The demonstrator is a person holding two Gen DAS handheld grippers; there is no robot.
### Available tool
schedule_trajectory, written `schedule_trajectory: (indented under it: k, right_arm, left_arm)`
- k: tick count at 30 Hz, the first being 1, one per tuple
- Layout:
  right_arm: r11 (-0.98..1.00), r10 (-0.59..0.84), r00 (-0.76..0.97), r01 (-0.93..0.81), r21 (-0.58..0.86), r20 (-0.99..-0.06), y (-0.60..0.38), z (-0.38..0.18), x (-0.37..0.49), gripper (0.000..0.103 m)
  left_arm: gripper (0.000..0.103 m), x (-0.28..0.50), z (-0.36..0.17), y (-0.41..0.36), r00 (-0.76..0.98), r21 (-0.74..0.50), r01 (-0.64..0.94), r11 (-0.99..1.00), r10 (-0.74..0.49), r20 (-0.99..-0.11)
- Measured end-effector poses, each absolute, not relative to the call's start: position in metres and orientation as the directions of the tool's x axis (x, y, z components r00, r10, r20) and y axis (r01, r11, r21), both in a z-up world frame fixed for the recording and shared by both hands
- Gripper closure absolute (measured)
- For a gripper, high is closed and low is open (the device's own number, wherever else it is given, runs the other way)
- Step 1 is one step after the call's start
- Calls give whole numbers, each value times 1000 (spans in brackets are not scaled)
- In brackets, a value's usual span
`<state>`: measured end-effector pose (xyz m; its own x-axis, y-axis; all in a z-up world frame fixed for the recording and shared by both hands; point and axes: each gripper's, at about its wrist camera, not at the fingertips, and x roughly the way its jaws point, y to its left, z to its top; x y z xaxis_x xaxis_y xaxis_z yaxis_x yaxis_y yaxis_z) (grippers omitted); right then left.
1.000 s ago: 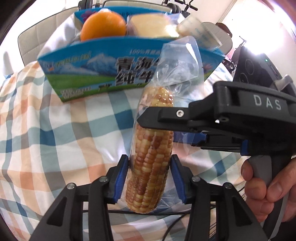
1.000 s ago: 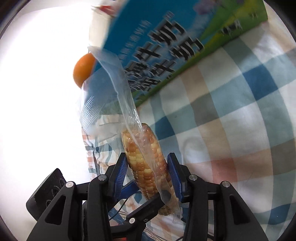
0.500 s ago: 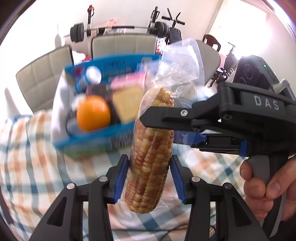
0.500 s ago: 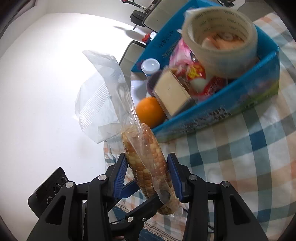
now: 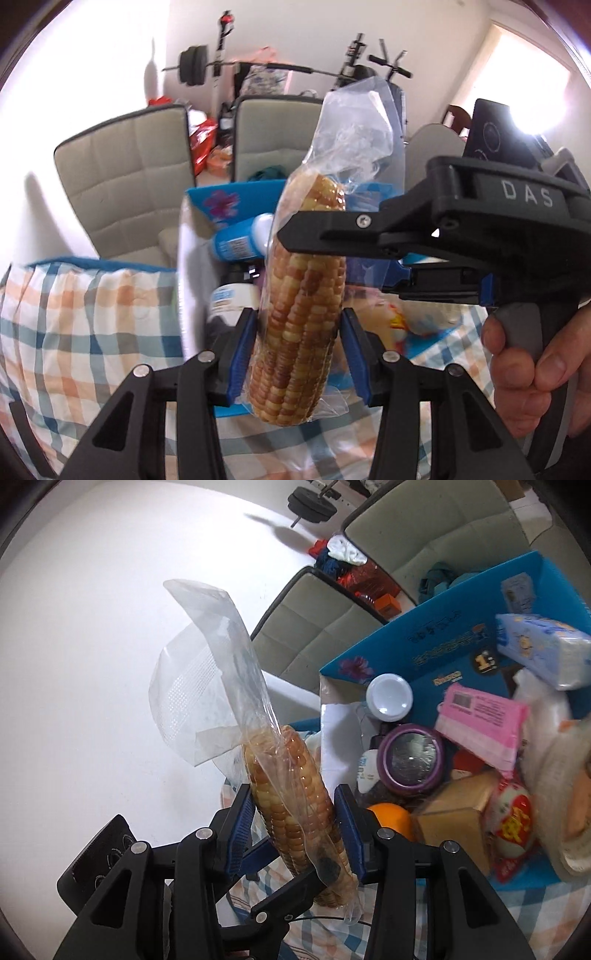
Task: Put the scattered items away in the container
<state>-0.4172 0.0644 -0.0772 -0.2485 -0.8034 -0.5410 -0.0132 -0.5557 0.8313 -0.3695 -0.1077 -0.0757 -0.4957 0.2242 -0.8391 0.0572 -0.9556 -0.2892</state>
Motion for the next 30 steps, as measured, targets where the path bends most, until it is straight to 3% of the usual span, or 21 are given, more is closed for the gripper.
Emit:
schedule_trajectory:
  k: [8,13,15,17,20,21,23,27,30]
  right_arm:
    - [-687,-724,-58,-31,726,-687,9,-147,-447,57]
    - [-666,-741,-45,-77,742,-670,4,-166,-449,54]
    - [-652,-751,-71,-74,754,-656,10,-152,-444,36]
    - [-683,-723,-122,-28,730,-680,24,-126,-438,25]
    - [-797,-594,-257,53,602,-763,43,-99,-411,10]
    - [-841,-529,-299,59,538,-794,49,-92,-400,3]
    - [-909,-405,-367,63,412,-837,58,-81,-374,0]
    - [-969,-237,-426,39,244,-873,75,-68,-333,0]
    - [-980,-184,-464,19,198,-867,98,-34,-300,0]
  left_arm:
    - [59,-368,-113,-142,-475,-344,163,-925,232,-849]
    - [58,-359,-114,-140,-493,-320,170,-932,200,-847]
    - [48,-351,-106,-137,-519,-282,184,-942,151,-842]
    - [20,-339,-89,-131,-558,-231,198,-953,85,-826]
    - [6,-326,-68,-120,-593,-183,235,-955,8,-805]
    - [3,-323,-61,-115,-593,-167,248,-954,-13,-805]
    - [1,-316,-50,-105,-591,-147,266,-953,-40,-805]
    - [1,-301,-32,-86,-590,-114,272,-955,-72,-804]
    - [0,-286,-18,-70,-590,-76,277,-958,-107,-800]
